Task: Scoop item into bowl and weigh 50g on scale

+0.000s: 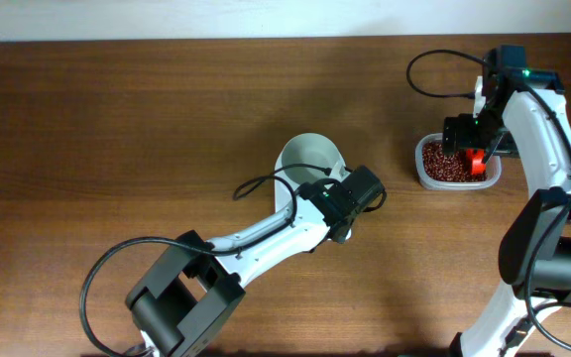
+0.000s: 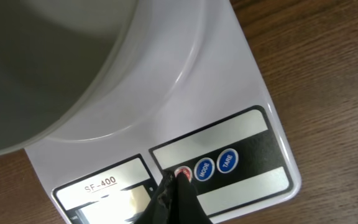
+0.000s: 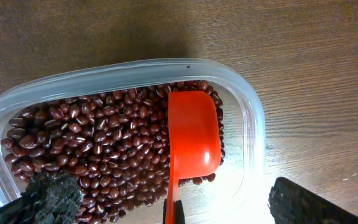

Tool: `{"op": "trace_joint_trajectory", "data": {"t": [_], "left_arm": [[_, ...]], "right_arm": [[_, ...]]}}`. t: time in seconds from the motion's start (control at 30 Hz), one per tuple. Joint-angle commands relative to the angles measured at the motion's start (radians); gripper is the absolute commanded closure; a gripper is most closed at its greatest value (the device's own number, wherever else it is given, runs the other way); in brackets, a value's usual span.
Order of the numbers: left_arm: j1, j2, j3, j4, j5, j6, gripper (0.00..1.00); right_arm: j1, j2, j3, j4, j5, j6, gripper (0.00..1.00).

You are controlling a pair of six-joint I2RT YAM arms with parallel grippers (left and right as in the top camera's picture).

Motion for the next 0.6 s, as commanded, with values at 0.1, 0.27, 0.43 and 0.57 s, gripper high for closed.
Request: {"op": "trace_joint_trajectory", "data": {"t": [0.1,0.27,0.43,0.57], "left_arm": [[0.003,-0.025,-0.003,-0.019,0.010,0.016,1.00],[0.003,-0.012,-0.013,-0.001,0.010,0.016,1.00],[0.005,0.014,-0.013,0.002,0.030,0.016,1.00],[0.017,0.051,-0.012,-0.002,0.071,0.016,1.00]], "right_arm": [[0.003,0.009,-0.007,0.000,0.012,0.000,0.01],[0.003,0.009,-0.007,0.000,0.012,0.000,0.01],[0.004,0.009,-0.007,0.000,0.012,0.000,0.01],[0.003,0.009,-0.007,0.000,0.012,0.000,0.01]]}}
